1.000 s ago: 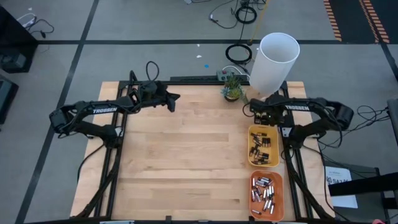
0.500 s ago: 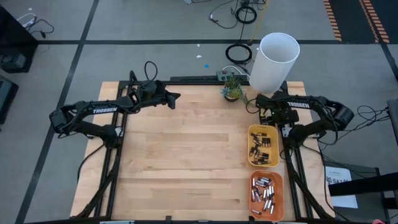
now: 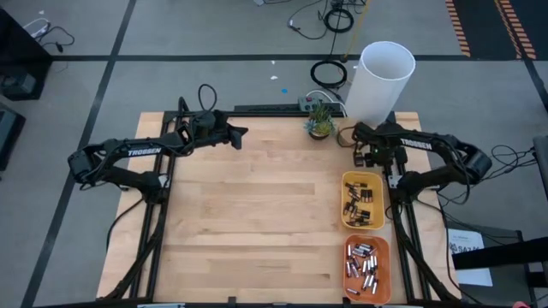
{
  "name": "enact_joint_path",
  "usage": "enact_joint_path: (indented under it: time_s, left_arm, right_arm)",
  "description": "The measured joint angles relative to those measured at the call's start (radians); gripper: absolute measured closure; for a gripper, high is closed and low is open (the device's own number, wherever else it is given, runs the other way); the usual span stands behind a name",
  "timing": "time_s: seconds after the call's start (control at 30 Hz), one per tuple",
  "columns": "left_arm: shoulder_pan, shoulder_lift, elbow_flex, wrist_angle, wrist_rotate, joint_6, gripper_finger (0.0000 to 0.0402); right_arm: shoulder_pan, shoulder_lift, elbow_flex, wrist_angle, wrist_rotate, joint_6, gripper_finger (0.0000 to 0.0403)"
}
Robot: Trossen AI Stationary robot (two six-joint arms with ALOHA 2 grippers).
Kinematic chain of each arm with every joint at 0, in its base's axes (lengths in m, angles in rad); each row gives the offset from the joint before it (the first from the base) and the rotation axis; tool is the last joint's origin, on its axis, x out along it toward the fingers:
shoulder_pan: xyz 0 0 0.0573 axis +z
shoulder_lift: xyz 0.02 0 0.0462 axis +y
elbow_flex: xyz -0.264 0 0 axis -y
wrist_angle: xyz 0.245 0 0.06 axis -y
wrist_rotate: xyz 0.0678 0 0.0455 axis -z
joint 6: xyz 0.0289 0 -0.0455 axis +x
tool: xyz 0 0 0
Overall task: Sort batteries
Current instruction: Put the black battery into the orange bin
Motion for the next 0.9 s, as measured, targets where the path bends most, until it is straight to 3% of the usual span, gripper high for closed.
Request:
enact_joint_path:
  time_s: [0.1, 0.3, 0.57, 0.9]
  left_arm:
    - [0.0, 0.0, 0.0, 0.0, -0.022, 0.001, 0.0391]
    - [0.0, 0.0, 0.0, -0.004, -0.044, 0.009, 0.0391]
    - [0.0, 0.0, 0.0, -0.027, -0.047, 0.03, 0.0391]
    - [0.0, 0.0, 0.0, -0.038, -0.047, 0.029, 0.0391]
  right_arm:
    - [0.006, -0.014, 0.0, -0.018, -0.04, 0.0, 0.0271]
    - [0.019, -0.014, 0.0, -0.085, -0.018, 0.009, 0.0271]
    - [0.032, -0.014, -0.056, -0.03, -0.084, 0.017, 0.027]
    - [0.039, -0.015, -0.078, -0.021, -0.064, 0.035, 0.027]
